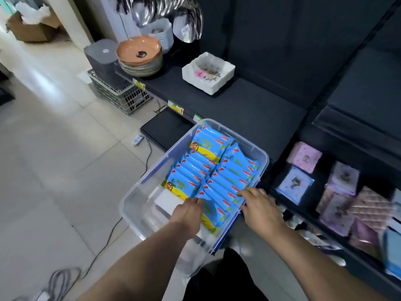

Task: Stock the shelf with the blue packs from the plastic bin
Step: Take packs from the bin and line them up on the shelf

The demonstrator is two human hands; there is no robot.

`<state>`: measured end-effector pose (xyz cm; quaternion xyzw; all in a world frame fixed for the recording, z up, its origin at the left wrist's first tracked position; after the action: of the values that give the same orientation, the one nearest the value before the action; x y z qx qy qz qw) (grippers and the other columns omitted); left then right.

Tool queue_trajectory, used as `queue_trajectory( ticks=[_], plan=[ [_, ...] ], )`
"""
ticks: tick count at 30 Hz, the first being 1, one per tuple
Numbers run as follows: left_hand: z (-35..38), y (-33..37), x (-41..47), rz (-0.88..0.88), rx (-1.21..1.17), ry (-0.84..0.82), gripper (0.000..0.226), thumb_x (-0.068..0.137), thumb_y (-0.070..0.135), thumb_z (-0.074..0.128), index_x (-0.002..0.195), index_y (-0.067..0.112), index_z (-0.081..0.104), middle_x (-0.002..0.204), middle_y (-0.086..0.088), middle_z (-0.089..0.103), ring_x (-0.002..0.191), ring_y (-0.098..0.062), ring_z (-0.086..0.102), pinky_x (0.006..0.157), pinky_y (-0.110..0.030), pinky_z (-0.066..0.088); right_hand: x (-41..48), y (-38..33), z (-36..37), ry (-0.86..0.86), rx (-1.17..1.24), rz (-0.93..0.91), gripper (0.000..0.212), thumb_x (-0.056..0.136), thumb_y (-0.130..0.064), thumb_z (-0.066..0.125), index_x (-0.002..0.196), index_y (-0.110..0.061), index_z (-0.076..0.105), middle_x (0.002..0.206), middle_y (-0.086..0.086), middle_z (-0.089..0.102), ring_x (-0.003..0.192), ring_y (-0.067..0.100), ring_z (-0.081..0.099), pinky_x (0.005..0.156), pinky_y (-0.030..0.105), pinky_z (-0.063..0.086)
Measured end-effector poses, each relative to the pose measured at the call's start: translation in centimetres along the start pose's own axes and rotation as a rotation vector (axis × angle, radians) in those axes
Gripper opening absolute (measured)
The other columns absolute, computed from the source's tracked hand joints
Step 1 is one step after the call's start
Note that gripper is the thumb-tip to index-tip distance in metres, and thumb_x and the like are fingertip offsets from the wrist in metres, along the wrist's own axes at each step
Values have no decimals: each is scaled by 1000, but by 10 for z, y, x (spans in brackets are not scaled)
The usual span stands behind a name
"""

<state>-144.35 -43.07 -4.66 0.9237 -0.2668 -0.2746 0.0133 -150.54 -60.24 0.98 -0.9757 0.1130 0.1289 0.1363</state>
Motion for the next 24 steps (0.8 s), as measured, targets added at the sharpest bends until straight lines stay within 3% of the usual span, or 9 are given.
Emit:
queue_trajectory(
  ticks=[7,10,12,15,17,20,22,24],
  plan=[
    [2,27,31,236,346,69,53,91,7,44,142,10,31,145,-10,34,132,-29,33,107,-42,34,20,7,1,-64,-40,-83,36,95,-22,46,130,-28,47,128,-5,46,122,18,39,95,36,36],
    [5,28,41,275,431,72,43,97,13,37,140,11,34,141,-9,36,129,-30,34,111,-43,25,26,13,1,-70,-27,-124,36,93,-20,49,127,-31,50,125,-7,49,120,17,41,93,35,37],
    [6,27,44,292,431,81,38,96,15,40,133,12,42,132,-9,45,124,-30,40,111,-44,26,30,17,0,-78,-11,-147,34,94,-21,47,127,-32,51,126,-9,49,120,16,42,92,34,36],
    [9,28,48,368,476,150,24,78,21,64,101,17,61,100,-4,63,96,-26,57,91,-43,48,36,22,-5,-93,17,-179,30,97,-25,44,125,-32,50,126,-10,51,121,14,42,92,34,32],
    [11,26,50,402,496,213,20,74,21,69,93,16,62,90,-4,64,88,-25,57,81,-41,51,41,22,-9,-111,19,-195,29,98,-26,42,125,-33,50,126,-10,52,121,14,43,92,34,31],
    [9,26,44,418,527,285,12,80,22,56,88,18,64,88,-3,64,90,-24,56,77,-38,49,49,22,-9,-151,11,-219,28,97,-25,42,123,-32,51,124,-10,55,119,13,47,93,35,31],
    [15,20,40,369,543,213,23,81,22,44,82,20,67,86,-1,64,89,-23,54,73,-35,47,54,20,-8,-176,7,-226,28,97,-24,42,122,-32,51,122,-9,55,118,13,48,95,35,31],
    [19,13,31,291,535,114,26,78,23,44,81,20,70,77,2,66,84,-21,55,70,-34,43,58,13,-6,-201,-1,-235,28,98,-24,41,122,-33,51,121,-9,56,118,13,49,95,35,30]
  ],
)
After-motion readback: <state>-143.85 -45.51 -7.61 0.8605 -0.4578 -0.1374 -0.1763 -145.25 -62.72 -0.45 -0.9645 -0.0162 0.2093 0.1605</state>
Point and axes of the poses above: each hand's wrist, its own x-axis towards the middle knuckle, its own z-axis out of the palm, y = z × x, the point moved 5 cm from there along x, towards the middle knuckle
